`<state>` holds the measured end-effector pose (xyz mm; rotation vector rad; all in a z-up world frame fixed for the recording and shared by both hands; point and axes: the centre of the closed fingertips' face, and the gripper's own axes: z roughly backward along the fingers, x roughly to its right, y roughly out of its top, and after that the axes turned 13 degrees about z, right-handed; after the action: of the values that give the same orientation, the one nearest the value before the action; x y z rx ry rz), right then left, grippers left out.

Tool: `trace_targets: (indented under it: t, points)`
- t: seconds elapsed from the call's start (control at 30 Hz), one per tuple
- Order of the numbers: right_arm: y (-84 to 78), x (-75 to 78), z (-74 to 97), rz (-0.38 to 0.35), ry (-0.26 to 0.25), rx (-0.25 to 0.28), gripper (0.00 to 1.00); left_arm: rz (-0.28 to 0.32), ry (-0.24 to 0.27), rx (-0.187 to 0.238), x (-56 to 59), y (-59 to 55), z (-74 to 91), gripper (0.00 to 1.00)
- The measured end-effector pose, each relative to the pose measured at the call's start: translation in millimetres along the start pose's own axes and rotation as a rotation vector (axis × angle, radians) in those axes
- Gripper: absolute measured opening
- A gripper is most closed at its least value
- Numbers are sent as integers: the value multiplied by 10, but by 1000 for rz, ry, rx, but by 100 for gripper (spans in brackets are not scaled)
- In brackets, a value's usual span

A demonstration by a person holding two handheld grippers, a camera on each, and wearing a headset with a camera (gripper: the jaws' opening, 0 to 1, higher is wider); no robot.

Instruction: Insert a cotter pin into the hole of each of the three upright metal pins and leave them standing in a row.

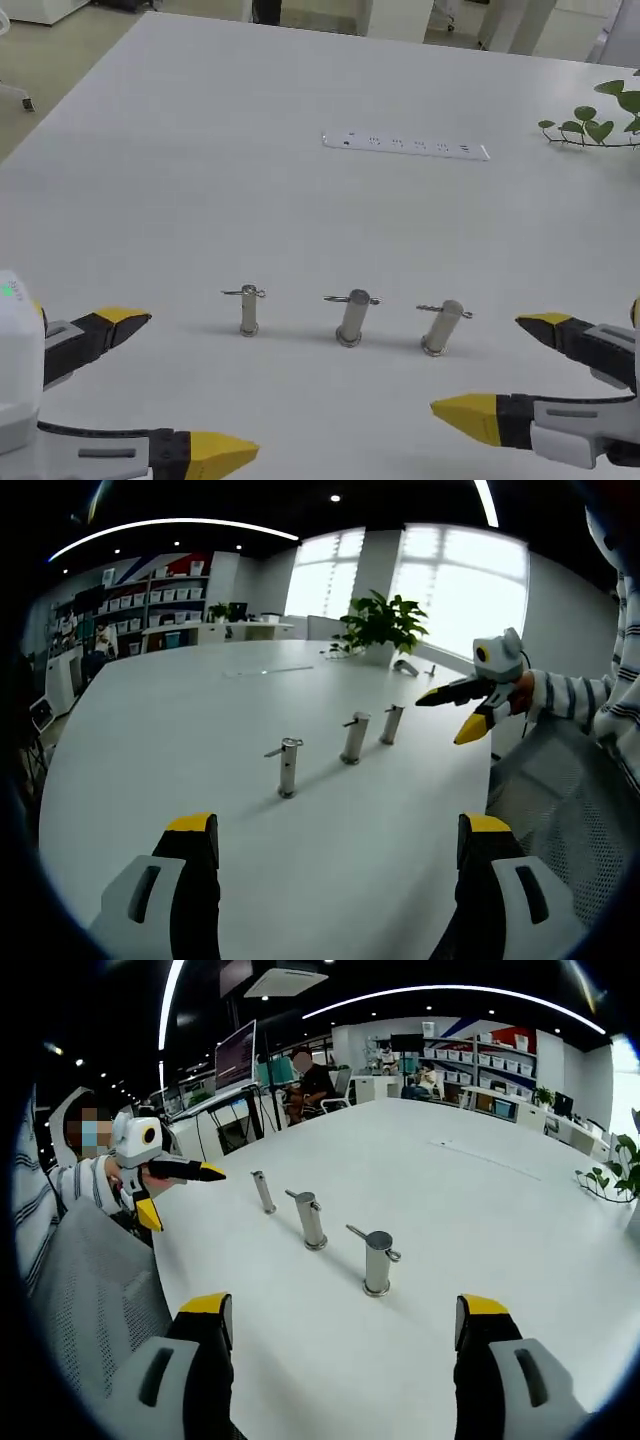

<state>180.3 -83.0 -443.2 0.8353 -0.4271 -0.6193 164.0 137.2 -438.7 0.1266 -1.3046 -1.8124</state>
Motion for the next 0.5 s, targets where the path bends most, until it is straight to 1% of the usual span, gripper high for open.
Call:
trace_targets:
  t: [0.03,0.13,0.27,0.37,0.5]
  points:
    - [-24,-15,15,-5,-2,-12,92,2,0,3,3,-2,0,99]
    - [-50,-57,62,-14,2,-25,93,-1,6,11,-5,-3,1,99]
    - [-64,-84,121,-27,-2,-43,95,2,1,8,0,-29,4,99]
    - [-54,-83,142,-39,-11,-41,95,3,3,2,4,-46,9,99]
    - [-26,-92,146,-71,-19,-20,96,-3,5,-15,12,-89,8,99]
